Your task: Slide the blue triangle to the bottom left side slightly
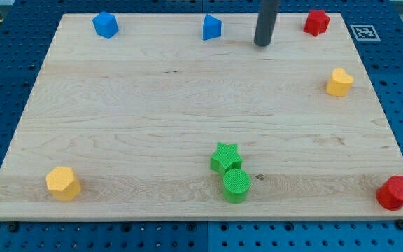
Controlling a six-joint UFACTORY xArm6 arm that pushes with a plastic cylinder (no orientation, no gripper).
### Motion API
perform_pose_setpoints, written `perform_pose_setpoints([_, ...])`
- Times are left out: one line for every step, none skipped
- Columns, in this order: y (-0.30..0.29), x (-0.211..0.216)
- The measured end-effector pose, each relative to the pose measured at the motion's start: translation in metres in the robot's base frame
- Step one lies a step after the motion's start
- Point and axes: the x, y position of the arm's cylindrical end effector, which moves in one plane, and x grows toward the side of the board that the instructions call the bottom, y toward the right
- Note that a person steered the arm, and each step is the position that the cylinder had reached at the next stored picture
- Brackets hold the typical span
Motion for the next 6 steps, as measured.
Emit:
perform_pose_setpoints([-0.019,-0.030])
perform_pose_setpoints([-0.046,-0.041])
perform_pose_setpoints([-0.057,-0.047])
perform_pose_setpoints([-0.057,-0.047])
perform_pose_setpoints([-0.072,-0.047])
perform_pose_setpoints([-0.076,-0.047])
